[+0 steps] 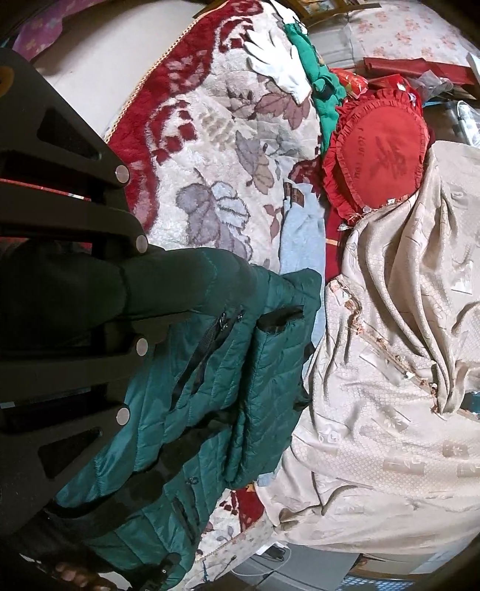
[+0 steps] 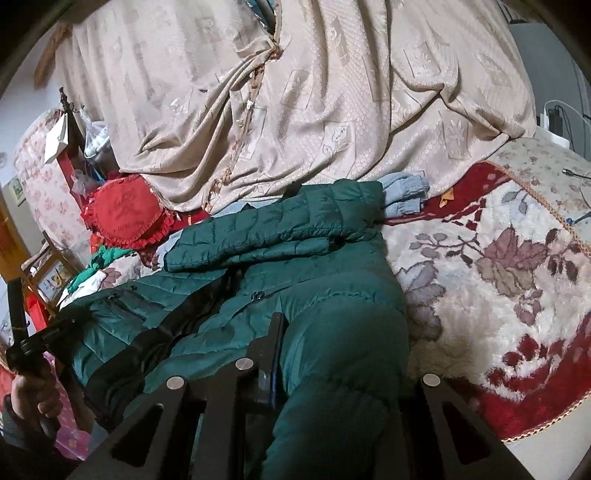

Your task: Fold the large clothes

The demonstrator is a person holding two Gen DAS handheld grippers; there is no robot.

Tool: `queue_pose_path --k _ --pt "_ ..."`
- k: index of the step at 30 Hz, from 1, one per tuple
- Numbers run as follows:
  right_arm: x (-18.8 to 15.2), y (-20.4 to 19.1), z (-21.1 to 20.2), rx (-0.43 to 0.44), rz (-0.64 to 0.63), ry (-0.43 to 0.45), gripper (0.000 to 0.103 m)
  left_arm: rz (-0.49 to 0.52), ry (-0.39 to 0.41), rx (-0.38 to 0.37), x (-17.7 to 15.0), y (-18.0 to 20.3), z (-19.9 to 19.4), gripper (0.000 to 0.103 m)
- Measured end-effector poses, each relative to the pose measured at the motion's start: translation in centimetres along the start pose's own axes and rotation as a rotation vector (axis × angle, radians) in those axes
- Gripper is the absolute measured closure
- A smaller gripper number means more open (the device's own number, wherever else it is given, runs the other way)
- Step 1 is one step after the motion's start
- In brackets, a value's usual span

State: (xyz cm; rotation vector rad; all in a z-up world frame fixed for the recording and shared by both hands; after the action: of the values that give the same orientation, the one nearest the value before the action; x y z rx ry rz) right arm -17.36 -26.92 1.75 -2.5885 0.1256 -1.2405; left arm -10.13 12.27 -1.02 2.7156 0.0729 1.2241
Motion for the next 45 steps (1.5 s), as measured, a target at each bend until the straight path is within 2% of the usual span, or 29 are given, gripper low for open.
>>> queue_pose_path --k 10,17,24,31,36,42,45 --pt "0.7 -0.5 -2.0 0.007 -0.024 0.029 0.086 -0.004 0.017 -0.017 0.0 -0.2 -1.5 0.091" --pt "2.7 -0.2 -4.2 0.015 -0.023 0.076 0.086 -0.004 0.057 -0.081 0.5 0.4 -4.8 0.091" --pt "5.3 -0.5 -3.0 0.004 -0.055 0.108 0.086 -0.027 0.073 -0.08 2.9 0.3 -2.9 0.091" --pt "9.1 0.2 0.0 -0.043 -0.028 0.178 0.086 -0.063 0.136 -0.058 7.4 0.1 0.3 0.09" --pt "13.3 0.9 2.4 -0.061 -0.02 0.215 0.086 -0.051 0.191 -0.055 11.7 1.4 1.3 0.09" --pt "18.5 2.8 9.9 -0.07 0.015 0.194 0.086 -0.055 0.197 -0.027 15.6 2.1 5.8 0.09" --pt "20.4 3.7 15.7 -0.087 0.011 0.153 0.086 -0.064 0.169 0.028 16.8 1.9 10.6 0.09"
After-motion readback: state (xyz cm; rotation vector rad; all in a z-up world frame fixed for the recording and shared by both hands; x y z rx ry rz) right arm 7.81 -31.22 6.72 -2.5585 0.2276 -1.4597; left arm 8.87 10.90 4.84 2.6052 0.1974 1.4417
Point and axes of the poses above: each gripper's, at about its wrist camera, not at the fingertips, and z roughly the way its jaws point, y to its right, x to its top, the point moved 9 cm from there along z, roughly the way its jaws point, and after that the axes turned 4 degrees about -z, right-handed, at the moved point
